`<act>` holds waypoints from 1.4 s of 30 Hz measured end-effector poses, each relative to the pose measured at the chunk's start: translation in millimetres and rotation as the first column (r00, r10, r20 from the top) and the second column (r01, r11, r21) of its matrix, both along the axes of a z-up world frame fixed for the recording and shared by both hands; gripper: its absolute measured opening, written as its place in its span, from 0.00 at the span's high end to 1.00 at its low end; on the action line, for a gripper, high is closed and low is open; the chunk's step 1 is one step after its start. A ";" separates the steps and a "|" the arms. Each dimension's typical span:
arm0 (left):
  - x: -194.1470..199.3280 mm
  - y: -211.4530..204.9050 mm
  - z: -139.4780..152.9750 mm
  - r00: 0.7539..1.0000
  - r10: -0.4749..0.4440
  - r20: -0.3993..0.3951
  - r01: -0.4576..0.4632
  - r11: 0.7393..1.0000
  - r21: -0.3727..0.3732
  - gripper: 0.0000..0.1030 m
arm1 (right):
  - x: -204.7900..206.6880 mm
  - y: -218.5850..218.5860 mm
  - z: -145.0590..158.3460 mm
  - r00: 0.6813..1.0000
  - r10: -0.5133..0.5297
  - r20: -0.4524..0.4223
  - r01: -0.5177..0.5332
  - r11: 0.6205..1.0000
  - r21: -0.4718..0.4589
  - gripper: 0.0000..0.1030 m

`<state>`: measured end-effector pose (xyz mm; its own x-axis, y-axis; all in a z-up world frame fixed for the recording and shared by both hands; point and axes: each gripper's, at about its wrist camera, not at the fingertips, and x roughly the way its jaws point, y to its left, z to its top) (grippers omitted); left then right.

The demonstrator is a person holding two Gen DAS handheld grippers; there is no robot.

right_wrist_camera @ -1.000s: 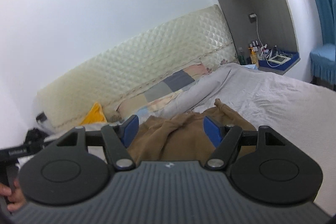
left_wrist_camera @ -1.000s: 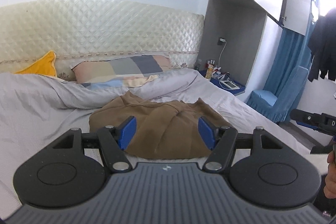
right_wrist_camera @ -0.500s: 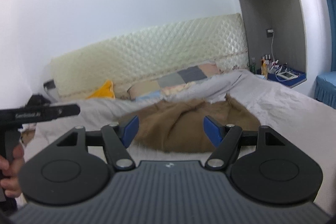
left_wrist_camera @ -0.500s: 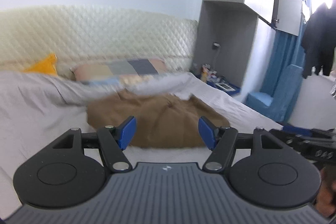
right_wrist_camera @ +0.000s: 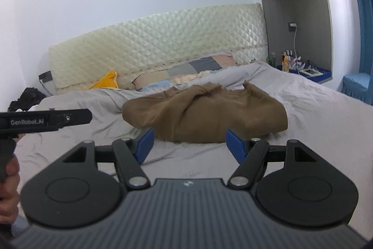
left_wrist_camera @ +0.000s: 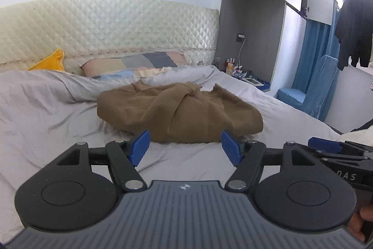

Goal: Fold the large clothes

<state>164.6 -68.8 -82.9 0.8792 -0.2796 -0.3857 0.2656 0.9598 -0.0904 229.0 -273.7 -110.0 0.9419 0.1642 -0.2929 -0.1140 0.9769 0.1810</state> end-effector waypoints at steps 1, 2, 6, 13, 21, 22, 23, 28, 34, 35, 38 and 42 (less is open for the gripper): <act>2.7 1.9 -2.5 1.000 -0.001 -0.009 0.001 1.000 -0.006 0.28 | 1.3 0.8 -3.1 1.000 -0.005 -0.003 0.005 1.000 -0.002 0.31; 5.7 4.2 -5.8 1.000 -0.007 -0.018 0.007 1.000 -0.017 0.27 | 2.5 1.4 -4.9 1.000 -0.013 -0.004 0.013 1.000 -0.007 0.31; 17.9 10.0 -14.9 0.999 0.018 -0.036 -0.019 1.000 -0.010 0.26 | 7.7 2.6 -10.0 0.999 -0.050 -0.001 0.049 0.998 -0.032 0.31; 24.4 14.7 -25.3 0.998 0.038 -0.050 -0.038 0.999 0.000 0.23 | 8.1 -3.3 -24.3 0.994 -0.091 -0.055 0.090 0.996 -0.005 0.32; 24.3 20.9 -38.0 0.996 0.054 -0.075 -0.054 0.999 0.004 0.18 | 10.0 9.8 -33.8 0.992 -0.117 -0.046 0.112 0.989 -0.096 0.32; 24.3 21.8 -39.9 0.995 0.058 -0.076 -0.057 0.998 0.011 0.17 | 10.8 11.1 -33.9 0.992 -0.120 -0.041 0.116 0.988 -0.103 0.32; 24.2 22.5 -41.4 0.995 0.060 -0.078 -0.060 0.998 0.014 0.16 | 11.7 12.1 -34.1 0.992 -0.120 -0.040 0.116 0.987 -0.108 0.32; 27.7 26.8 -49.5 0.993 0.056 -0.109 -0.056 0.998 0.000 0.02 | 15.8 12.2 -35.1 0.992 -0.110 -0.053 0.104 0.989 -0.104 0.32; 31.1 28.4 -56.4 0.988 0.074 -0.135 -0.075 0.997 0.001 0.00 | 18.1 9.7 -35.8 0.993 -0.096 -0.066 0.091 0.993 -0.073 0.17; 31.5 29.0 -56.5 0.988 0.076 -0.135 -0.077 0.997 0.001 0.00 | 17.7 9.4 -35.5 0.993 -0.102 -0.063 0.098 0.993 -0.069 0.10; 30.4 28.0 -55.7 0.988 0.082 -0.132 -0.083 0.997 0.000 0.00 | 18.7 11.7 -35.6 0.993 -0.105 -0.059 0.100 0.992 -0.072 0.00; 27.3 27.0 -53.2 0.989 0.087 -0.121 -0.088 0.996 -0.001 0.00 | 20.6 12.0 -36.4 0.992 -0.108 -0.065 0.104 0.992 -0.070 0.00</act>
